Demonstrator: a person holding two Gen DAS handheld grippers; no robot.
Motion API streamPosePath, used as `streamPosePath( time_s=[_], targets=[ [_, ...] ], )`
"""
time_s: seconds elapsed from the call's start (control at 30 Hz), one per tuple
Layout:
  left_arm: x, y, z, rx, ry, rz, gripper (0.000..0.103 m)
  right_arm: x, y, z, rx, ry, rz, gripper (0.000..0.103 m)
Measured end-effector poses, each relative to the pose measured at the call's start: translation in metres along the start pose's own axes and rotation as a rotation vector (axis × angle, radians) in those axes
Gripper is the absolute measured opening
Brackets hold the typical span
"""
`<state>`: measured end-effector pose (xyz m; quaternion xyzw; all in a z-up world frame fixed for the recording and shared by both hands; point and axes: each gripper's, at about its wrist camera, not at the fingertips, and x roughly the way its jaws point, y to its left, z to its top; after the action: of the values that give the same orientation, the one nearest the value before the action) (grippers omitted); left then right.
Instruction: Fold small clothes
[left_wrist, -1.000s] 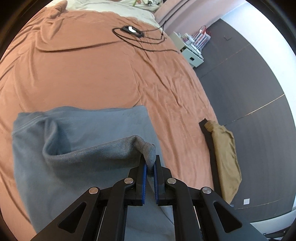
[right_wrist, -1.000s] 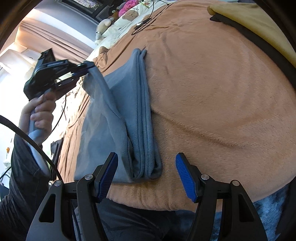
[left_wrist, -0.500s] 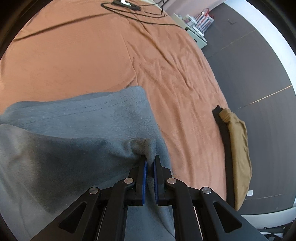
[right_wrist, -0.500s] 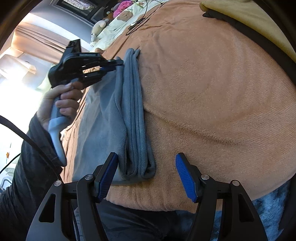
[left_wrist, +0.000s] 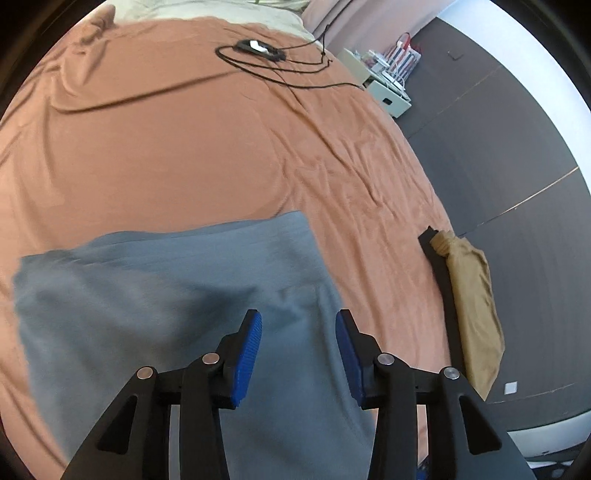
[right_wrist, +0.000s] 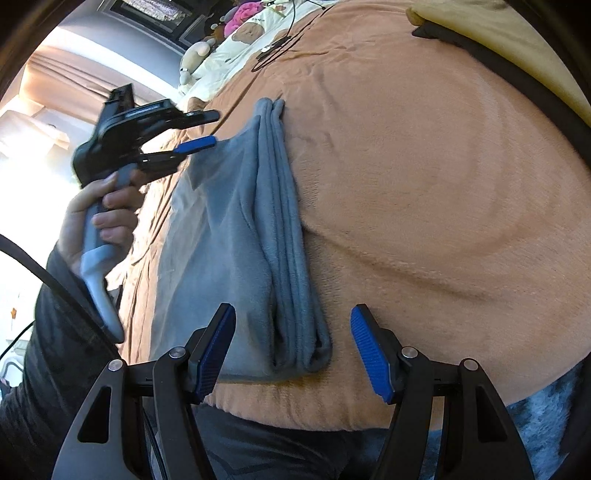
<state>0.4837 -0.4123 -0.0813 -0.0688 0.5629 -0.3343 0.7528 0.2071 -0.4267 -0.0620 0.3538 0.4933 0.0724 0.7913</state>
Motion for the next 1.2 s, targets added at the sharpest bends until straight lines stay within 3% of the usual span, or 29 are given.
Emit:
streamPosePath(
  time_s=[0.03, 0.1, 0.17, 0.23, 0.5, 0.63, 0.73, 0.8, 0.83, 0.87, 1.13, 1.2],
  targets=[
    [-0.006, 0.003, -0.003, 0.002, -0.004, 0.009, 0.043, 0.001, 0.002, 0.0, -0.002, 0.003, -0.013, 0.063],
    [-0.019, 0.01, -0.011, 0.003, -0.013, 0.028, 0.044, 0.002, 0.004, -0.001, -0.009, 0.004, -0.049, 0.052],
    [-0.031, 0.019, -0.02, -0.001, -0.016, 0.05, 0.044, 0.004, 0.006, -0.004, -0.007, 0.014, -0.064, 0.025],
    [-0.041, 0.03, -0.031, -0.011, -0.014, 0.075, 0.044, 0.004, 0.002, -0.007, 0.011, 0.02, -0.055, 0.014],
    [-0.074, 0.075, -0.074, -0.085, -0.027, 0.14, 0.044, -0.011, 0.003, -0.021, 0.025, -0.007, -0.067, 0.006],
    [-0.086, 0.094, -0.094, -0.121, -0.034, 0.154, 0.044, -0.018, 0.01, -0.021, -0.014, -0.005, -0.067, 0.006],
    [-0.092, 0.109, -0.111, -0.161, -0.039, 0.156, 0.044, -0.026, 0.02, -0.013, -0.053, -0.004, -0.039, 0.013],
    [-0.095, 0.116, -0.12, -0.181, -0.041, 0.154, 0.044, -0.028, 0.025, -0.005, -0.073, -0.005, -0.032, 0.037],
    [-0.098, 0.12, -0.126, -0.19, -0.043, 0.151, 0.044, -0.029, 0.028, 0.0, -0.085, -0.016, -0.035, 0.057],
    [-0.101, 0.125, -0.133, -0.199, -0.045, 0.148, 0.044, -0.03, 0.031, 0.005, -0.098, -0.031, -0.041, 0.062],
    [-0.115, 0.143, -0.166, -0.277, -0.083, 0.119, 0.044, -0.002, 0.057, 0.064, -0.186, -0.033, -0.034, 0.062],
    [-0.118, 0.142, -0.171, -0.286, -0.099, 0.117, 0.044, 0.011, 0.065, 0.08, -0.206, -0.023, -0.036, 0.057]
  ],
)
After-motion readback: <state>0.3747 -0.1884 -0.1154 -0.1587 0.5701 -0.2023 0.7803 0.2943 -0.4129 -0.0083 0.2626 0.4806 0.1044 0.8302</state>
